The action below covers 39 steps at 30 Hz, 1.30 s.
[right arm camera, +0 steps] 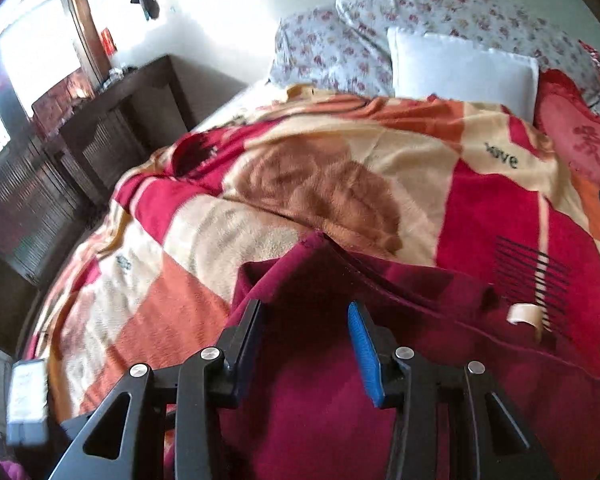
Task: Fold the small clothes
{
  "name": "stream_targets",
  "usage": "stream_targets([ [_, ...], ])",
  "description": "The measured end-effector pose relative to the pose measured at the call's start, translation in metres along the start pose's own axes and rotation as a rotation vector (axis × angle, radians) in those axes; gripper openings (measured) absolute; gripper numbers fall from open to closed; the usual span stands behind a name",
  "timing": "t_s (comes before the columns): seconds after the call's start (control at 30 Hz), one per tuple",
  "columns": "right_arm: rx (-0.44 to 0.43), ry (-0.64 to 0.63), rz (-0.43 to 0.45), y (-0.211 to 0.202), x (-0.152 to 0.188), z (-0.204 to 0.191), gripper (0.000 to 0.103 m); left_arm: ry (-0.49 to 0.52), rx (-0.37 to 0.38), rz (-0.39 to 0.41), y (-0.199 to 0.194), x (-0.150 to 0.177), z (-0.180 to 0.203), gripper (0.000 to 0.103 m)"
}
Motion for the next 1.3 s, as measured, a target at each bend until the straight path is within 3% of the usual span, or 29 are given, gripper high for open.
stream_targets([
  [0.2,0.028,0.024,-0.049,0.03,-0.011,0.002,0.044,-0.055,0.093,0.01,-0.009,0.007,-0.015,0.065],
  [0.43,-0.061,0.115,-0.097,0.014,-0.015,0.004,0.048,-0.09,0.142,0.033,-0.018,0.018,-0.026,0.065],
  [0.53,-0.052,0.11,-0.125,0.019,-0.014,-0.009,0.07,-0.096,0.145,0.035,-0.016,0.021,-0.026,0.065],
  [0.83,0.3,-0.089,-0.169,0.057,-0.014,-0.053,0.09,-0.077,0.127,0.054,-0.012,0.023,-0.018,0.066],
  [0.93,0.381,-0.133,-0.172,0.066,-0.011,-0.056,0.093,-0.077,0.129,0.059,-0.011,0.023,-0.017,0.066],
  [1.0,0.386,-0.143,-0.16,0.066,-0.009,-0.055,0.093,-0.075,0.133,0.062,-0.01,0.024,-0.016,0.066],
  [1.07,0.36,-0.14,-0.143,0.061,-0.007,-0.051,0.089,-0.07,0.136,0.062,-0.011,0.025,-0.017,0.066],
  [1.1,0.355,-0.139,-0.135,0.058,-0.006,-0.049,0.078,-0.069,0.137,0.062,-0.011,0.026,-0.016,0.066],
  [1.13,0.348,-0.138,-0.123,0.053,-0.006,-0.046,0.074,-0.069,0.138,0.063,-0.012,0.026,-0.017,0.066],
  [1.3,0.206,-0.095,-0.089,0.03,-0.003,-0.026,0.039,-0.061,0.153,0.052,-0.012,0.02,-0.02,0.067],
])
Point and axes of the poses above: each gripper's, at about its wrist camera, not at the fingertips, and y roughly the way its jaws point, z to its right, x to its underside, the point moved 2 cm from there along y, roughly the way its jaws point, and after that the axes turned 7 degrees about -z, right-handed, at the moved point
